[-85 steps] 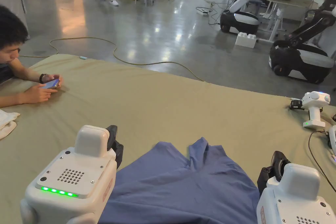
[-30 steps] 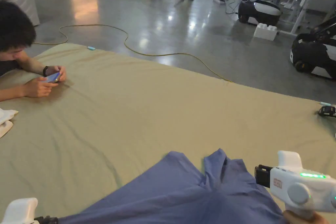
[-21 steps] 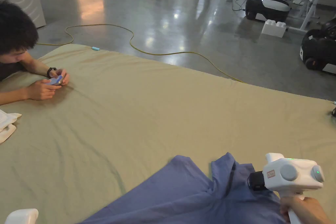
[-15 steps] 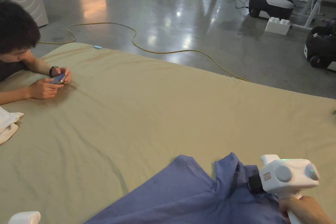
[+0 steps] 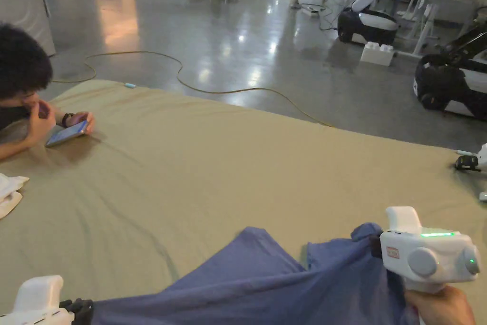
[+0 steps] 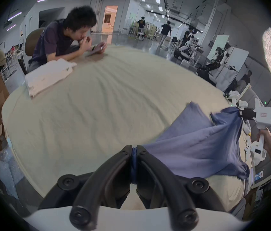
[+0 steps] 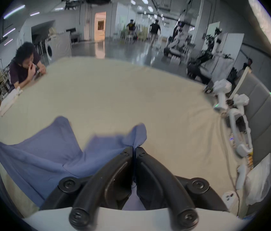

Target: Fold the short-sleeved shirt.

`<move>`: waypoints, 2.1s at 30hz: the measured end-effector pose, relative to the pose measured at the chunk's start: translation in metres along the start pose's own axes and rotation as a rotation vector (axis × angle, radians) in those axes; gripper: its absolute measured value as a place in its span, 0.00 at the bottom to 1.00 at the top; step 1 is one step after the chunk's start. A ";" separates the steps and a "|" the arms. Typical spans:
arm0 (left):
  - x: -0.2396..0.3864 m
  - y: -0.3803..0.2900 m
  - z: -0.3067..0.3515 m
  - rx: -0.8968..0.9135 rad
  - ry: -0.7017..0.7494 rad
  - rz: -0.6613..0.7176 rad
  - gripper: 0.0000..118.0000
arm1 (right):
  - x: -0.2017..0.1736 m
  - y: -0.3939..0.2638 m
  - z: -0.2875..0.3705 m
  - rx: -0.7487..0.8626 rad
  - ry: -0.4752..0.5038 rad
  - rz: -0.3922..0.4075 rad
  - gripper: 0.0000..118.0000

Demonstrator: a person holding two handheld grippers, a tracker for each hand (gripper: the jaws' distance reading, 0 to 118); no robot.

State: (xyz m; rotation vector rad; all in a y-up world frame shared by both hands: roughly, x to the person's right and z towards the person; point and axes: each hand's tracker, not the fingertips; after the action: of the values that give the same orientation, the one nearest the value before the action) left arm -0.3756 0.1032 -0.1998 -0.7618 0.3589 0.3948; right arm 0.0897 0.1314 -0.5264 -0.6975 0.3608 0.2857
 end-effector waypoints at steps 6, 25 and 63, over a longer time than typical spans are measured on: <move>0.029 0.072 0.039 0.182 -0.066 -0.105 0.04 | 0.046 0.025 0.120 0.216 -0.080 -0.076 0.02; 0.172 0.335 0.131 0.463 -0.181 -0.267 0.04 | 0.122 0.167 0.301 0.531 -0.298 -0.103 0.02; 0.116 0.191 0.043 0.284 -0.215 -0.248 0.04 | 0.092 0.044 0.246 0.340 -0.302 -0.077 0.02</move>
State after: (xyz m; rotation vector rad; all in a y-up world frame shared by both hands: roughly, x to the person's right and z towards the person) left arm -0.3564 0.2842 -0.3361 -0.4729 0.1118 0.1836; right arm 0.2115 0.3398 -0.4152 -0.3259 0.0886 0.2445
